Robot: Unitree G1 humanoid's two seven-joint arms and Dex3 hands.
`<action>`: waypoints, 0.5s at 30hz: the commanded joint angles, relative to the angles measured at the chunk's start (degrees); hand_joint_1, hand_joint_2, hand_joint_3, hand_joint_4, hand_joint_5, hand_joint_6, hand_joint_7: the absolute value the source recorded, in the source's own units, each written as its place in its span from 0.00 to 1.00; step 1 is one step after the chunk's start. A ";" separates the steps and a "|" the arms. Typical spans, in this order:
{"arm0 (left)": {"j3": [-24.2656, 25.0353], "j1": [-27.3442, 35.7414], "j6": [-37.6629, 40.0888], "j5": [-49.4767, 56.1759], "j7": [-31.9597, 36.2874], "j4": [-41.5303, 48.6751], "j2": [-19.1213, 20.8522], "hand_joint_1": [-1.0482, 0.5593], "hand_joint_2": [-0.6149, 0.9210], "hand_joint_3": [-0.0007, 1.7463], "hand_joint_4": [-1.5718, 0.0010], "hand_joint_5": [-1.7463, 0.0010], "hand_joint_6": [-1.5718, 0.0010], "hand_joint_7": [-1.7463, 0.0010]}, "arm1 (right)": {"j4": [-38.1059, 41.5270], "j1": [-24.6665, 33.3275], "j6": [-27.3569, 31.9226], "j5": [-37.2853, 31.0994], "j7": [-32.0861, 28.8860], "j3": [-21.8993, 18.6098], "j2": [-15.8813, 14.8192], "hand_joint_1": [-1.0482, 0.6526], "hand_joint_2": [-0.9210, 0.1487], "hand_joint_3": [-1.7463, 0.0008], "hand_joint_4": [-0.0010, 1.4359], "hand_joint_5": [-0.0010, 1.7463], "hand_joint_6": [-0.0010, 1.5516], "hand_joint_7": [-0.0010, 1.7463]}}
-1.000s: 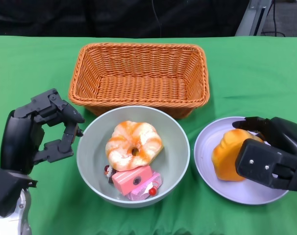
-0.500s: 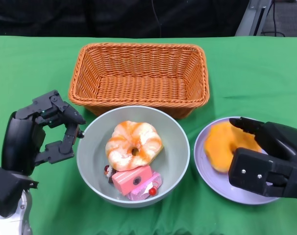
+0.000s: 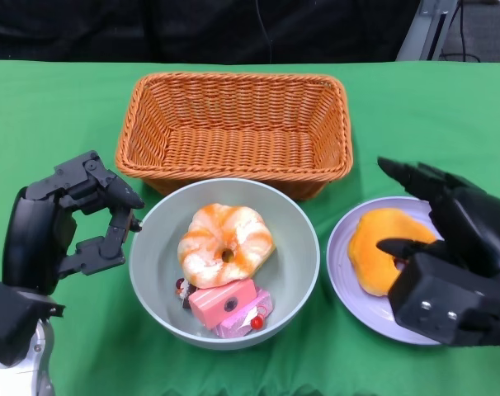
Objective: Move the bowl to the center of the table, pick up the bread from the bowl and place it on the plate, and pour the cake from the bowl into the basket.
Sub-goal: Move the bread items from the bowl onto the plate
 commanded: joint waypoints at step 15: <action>0.10 0.31 -0.05 -0.08 -0.07 -0.31 1.09 0.65 0.74 0.67 0.47 0.11 0.49 0.22 | -8.83 8.80 -15.93 23.98 3.37 -7.23 8.45 0.45 0.00 0.99 0.49 0.13 0.43 0.05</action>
